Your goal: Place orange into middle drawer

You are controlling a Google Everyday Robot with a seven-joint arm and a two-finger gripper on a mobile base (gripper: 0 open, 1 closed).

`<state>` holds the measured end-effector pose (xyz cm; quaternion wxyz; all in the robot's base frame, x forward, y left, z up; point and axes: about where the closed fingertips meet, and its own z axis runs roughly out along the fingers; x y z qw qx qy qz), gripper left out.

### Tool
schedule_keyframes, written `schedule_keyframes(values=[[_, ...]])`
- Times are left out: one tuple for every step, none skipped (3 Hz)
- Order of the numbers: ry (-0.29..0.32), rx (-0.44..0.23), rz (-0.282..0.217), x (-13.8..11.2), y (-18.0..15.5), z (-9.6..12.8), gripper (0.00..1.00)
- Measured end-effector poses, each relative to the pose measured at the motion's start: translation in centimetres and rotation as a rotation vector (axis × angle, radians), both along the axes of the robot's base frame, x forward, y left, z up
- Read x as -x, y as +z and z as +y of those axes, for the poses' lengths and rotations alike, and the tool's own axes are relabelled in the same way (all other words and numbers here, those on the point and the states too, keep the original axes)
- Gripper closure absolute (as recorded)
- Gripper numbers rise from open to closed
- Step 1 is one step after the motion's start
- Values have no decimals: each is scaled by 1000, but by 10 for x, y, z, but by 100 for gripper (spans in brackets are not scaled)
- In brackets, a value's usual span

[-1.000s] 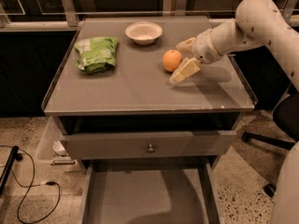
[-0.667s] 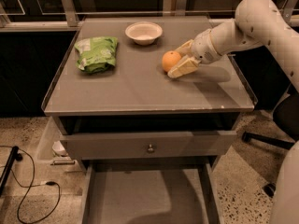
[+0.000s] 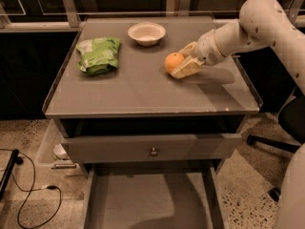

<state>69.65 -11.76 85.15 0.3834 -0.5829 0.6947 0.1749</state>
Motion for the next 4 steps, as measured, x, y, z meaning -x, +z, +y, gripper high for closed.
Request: schedule_keyframes(values=[[0,0,0,0,0,0,100],[0,0,0,0,0,0,100],[12,-3,-29,20,7,-2,100],[22,-13,-88,61,22,-13,100]])
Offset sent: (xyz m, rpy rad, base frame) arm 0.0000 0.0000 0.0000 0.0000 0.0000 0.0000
